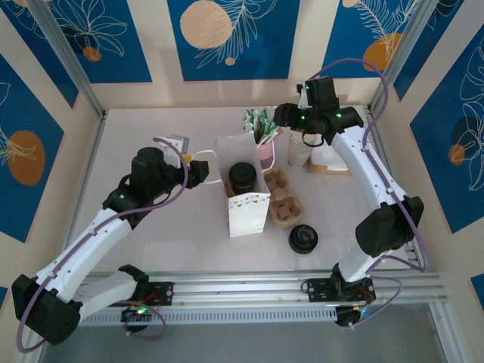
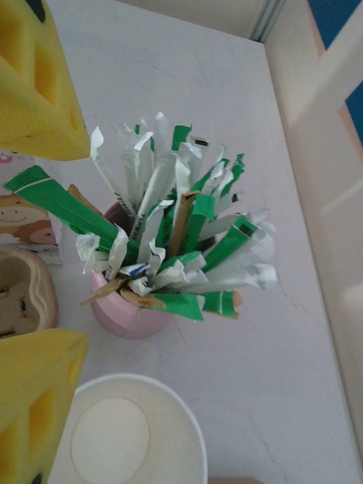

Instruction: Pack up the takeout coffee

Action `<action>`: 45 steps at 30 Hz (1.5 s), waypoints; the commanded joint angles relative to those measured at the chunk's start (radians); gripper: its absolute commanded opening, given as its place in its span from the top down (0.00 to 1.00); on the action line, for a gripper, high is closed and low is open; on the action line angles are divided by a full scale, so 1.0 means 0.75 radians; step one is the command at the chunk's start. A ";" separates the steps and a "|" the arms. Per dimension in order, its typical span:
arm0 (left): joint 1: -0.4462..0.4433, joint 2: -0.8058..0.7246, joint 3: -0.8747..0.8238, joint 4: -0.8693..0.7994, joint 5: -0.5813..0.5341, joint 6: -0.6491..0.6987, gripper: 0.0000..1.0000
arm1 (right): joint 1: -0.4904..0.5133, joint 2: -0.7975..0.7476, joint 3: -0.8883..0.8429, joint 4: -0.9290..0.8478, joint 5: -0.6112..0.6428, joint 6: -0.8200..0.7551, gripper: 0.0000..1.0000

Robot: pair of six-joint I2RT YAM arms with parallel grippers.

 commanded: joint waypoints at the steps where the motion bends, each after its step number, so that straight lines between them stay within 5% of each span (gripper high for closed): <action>1: -0.021 -0.013 0.016 0.003 0.013 0.028 0.33 | 0.023 0.019 0.041 0.009 -0.076 -0.007 0.40; 6: -0.021 -0.014 0.016 0.002 0.013 0.027 0.33 | 0.050 0.056 0.053 -0.006 -0.075 -0.001 0.50; 14: -0.021 -0.015 0.016 0.000 0.005 0.030 0.33 | 0.080 0.029 0.109 -0.070 -0.042 -0.016 0.87; 19: -0.021 -0.017 0.018 -0.001 0.005 0.030 0.33 | 0.112 -0.031 0.180 -0.152 0.084 -0.046 1.00; 45: -0.029 -0.020 0.012 0.008 0.005 0.030 0.32 | 0.253 -0.729 0.125 -0.201 0.167 -0.052 1.00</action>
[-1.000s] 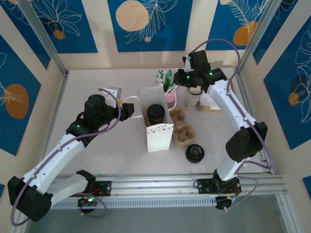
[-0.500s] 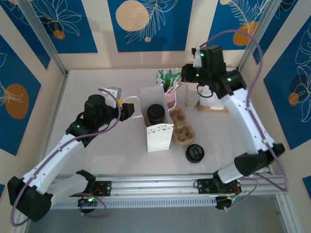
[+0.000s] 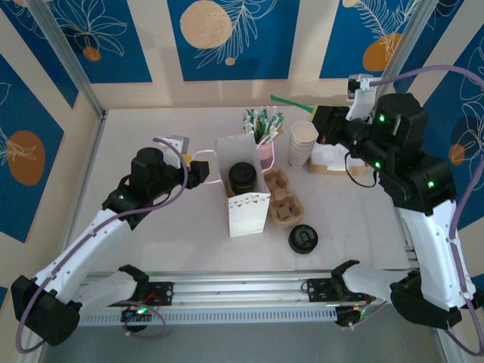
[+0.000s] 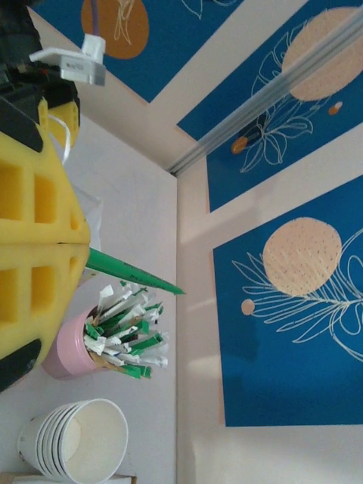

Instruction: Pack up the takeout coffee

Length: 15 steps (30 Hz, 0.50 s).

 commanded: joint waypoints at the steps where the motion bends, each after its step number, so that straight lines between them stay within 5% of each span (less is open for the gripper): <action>1: -0.022 -0.011 0.012 0.009 0.006 0.029 0.32 | 0.036 -0.074 -0.073 0.006 -0.014 0.005 1.00; 15: -0.028 0.000 0.014 0.002 0.005 0.029 0.32 | 0.295 -0.196 -0.206 0.157 -0.098 -0.010 1.00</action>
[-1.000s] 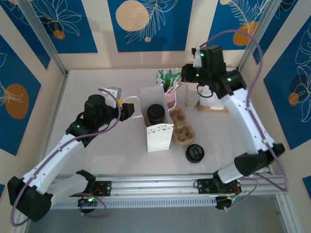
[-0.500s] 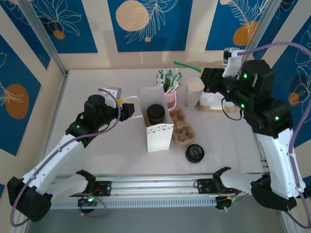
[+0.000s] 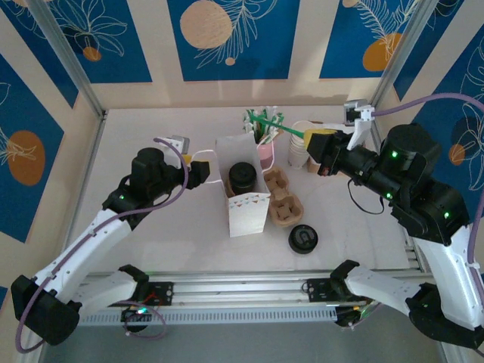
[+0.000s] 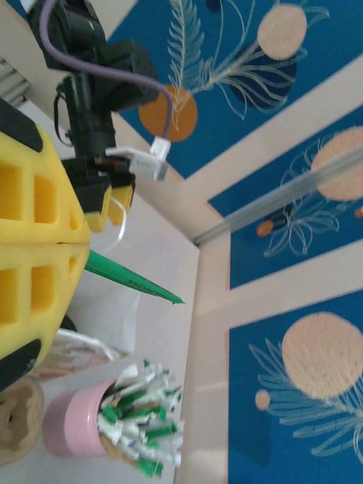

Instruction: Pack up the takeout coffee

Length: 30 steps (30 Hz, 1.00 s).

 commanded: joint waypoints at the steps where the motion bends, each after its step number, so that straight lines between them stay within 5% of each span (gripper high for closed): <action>1: -0.022 0.000 0.014 0.003 0.003 0.031 0.32 | 0.082 0.009 -0.005 0.067 -0.005 -0.015 1.00; 16: -0.026 -0.003 0.014 -0.001 -0.009 0.040 0.32 | 0.469 0.239 0.095 -0.199 0.551 -0.181 1.00; 30: -0.028 0.010 0.016 -0.004 -0.007 0.040 0.32 | 0.530 0.292 0.110 -0.413 0.482 -0.091 1.00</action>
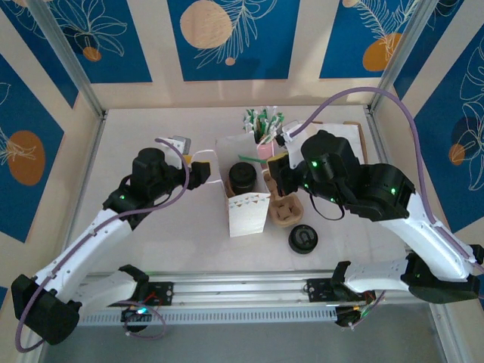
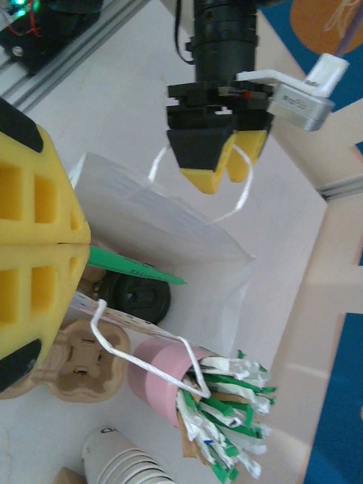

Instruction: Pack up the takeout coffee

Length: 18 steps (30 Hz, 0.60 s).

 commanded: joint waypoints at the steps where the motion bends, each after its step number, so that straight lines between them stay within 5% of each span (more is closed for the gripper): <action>1: -0.023 0.003 0.016 -0.003 -0.008 0.015 0.32 | 0.015 0.040 0.055 -0.099 -0.058 0.045 1.00; 9: -0.022 -0.001 0.016 -0.006 -0.016 0.014 0.33 | 0.016 0.213 0.139 -0.287 -0.089 0.082 0.88; 12: -0.023 -0.001 0.016 -0.005 -0.016 0.018 0.32 | 0.017 0.239 0.151 -0.280 -0.079 0.072 0.74; 18: -0.023 0.003 0.015 -0.005 -0.017 0.018 0.32 | 0.015 0.230 0.166 -0.241 -0.057 0.048 0.67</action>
